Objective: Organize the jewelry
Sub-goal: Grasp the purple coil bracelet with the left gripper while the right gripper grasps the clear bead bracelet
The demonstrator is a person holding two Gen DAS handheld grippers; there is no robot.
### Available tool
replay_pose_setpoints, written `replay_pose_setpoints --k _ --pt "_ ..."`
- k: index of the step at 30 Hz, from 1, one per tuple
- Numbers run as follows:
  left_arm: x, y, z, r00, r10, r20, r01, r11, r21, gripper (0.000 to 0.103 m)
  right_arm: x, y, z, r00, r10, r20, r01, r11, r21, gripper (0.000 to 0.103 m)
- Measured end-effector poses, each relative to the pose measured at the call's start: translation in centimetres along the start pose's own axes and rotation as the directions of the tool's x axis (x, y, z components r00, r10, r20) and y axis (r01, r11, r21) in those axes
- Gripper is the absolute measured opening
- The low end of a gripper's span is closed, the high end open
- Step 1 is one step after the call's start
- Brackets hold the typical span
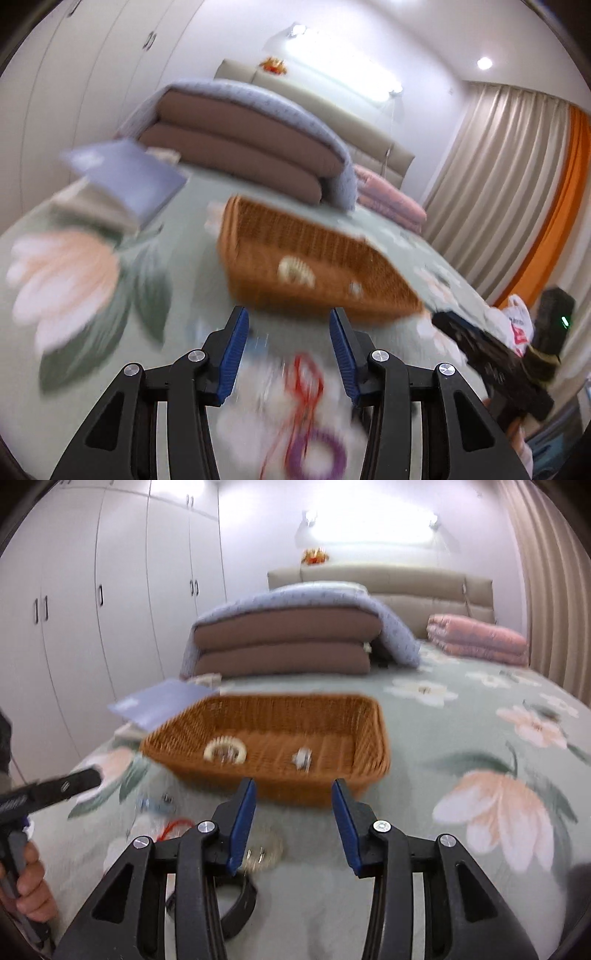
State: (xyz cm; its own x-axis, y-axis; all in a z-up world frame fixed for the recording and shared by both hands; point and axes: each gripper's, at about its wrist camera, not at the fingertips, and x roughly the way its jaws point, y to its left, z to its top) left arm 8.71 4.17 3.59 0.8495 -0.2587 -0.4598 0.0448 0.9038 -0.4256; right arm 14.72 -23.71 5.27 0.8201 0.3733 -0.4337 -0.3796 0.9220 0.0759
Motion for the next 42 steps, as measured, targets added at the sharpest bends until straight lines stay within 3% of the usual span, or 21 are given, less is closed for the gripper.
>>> replay_pose_setpoints --k 5,10,16,22,29,33,42 --pt "-1.7 0.8 -4.2 0.992 0.003 -0.124 -0.005 1.000 -0.013 0.047 0.4 0.3 -1.3 0.999 0.001 -0.053 -0.001 1.000 -0.007 0.046" --pt "-0.9 0.6 -6.5 0.975 -0.013 -0.224 0.000 0.998 -0.057 0.047 1.3 0.5 -2.0 0.995 -0.008 -0.096 0.006 1.000 -0.023 0.046" --pt "-0.1 -1.2 -7.1 0.976 0.038 -0.216 -0.043 0.999 -0.017 0.047 3.4 -0.8 -2.3 0.984 0.038 -0.176 -0.032 0.999 0.037 0.043" --pt "1.1 -2.6 -7.2 0.967 0.134 -0.217 -0.125 0.991 0.055 0.047 5.5 -2.6 -2.3 0.965 0.093 -0.247 -0.064 0.990 0.126 0.035" --pt "1.1 -2.7 -7.2 0.961 0.155 -0.230 -0.137 0.986 0.090 0.046 7.5 -0.3 -1.7 0.944 0.075 -0.321 -0.074 0.997 0.013 0.029" --pt "0.9 -2.5 -7.1 0.951 0.183 -0.250 -0.156 0.980 0.126 0.031 8.5 0.2 -2.1 0.931 0.049 -0.362 -0.058 0.998 -0.016 0.013" --pt "0.0 -1.7 -6.7 0.935 0.186 -0.302 -0.143 0.977 0.157 0.027 8.5 0.6 -2.3 0.929 0.035 -0.369 -0.051 0.998 -0.033 0.014"
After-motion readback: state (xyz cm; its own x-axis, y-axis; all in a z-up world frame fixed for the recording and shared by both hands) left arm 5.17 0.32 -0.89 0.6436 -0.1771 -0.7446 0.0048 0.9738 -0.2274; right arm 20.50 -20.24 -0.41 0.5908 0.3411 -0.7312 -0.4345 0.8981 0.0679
